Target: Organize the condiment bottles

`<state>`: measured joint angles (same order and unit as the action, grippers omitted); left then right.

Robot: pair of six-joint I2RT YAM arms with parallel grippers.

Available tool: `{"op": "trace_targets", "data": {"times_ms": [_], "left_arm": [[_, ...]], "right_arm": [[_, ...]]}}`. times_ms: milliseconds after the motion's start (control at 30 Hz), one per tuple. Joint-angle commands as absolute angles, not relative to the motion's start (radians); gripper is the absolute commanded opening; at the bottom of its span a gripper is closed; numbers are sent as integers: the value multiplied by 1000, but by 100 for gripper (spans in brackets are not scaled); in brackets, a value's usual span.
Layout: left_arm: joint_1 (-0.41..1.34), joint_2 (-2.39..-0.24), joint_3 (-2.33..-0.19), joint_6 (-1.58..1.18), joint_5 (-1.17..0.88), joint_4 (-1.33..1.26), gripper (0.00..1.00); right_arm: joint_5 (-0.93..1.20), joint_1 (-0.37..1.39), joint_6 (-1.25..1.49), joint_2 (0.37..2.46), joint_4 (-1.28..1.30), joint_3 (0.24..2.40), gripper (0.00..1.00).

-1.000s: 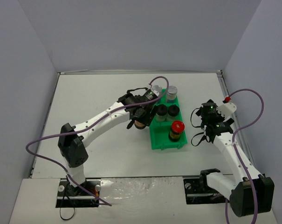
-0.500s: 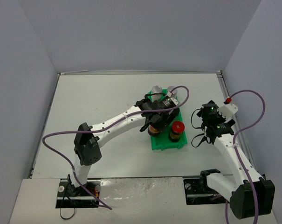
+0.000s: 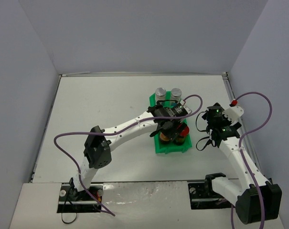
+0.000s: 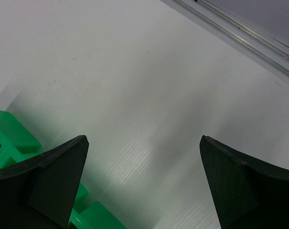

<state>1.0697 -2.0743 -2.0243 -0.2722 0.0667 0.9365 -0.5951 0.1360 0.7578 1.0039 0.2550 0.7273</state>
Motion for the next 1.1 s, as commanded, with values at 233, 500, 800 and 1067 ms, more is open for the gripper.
{"op": "trace_targets", "data": {"times_ms": [233,500,800,1067], "left_arm": [[1074,-1982,-1912,-290,34,748,0],[1074,-1975,-1852,-306,18,699,0],[1074,-1979,-1868,-290,14,729,36],[1074,-1953,-1876,-278,41,749,70]], "right_arm": [[-643,130,759,1002,245,764,100],[-643,129,761,996,244,756,100],[-638,129,764,999,245,753,100],[-633,129,765,1001,245,752,100]]}}
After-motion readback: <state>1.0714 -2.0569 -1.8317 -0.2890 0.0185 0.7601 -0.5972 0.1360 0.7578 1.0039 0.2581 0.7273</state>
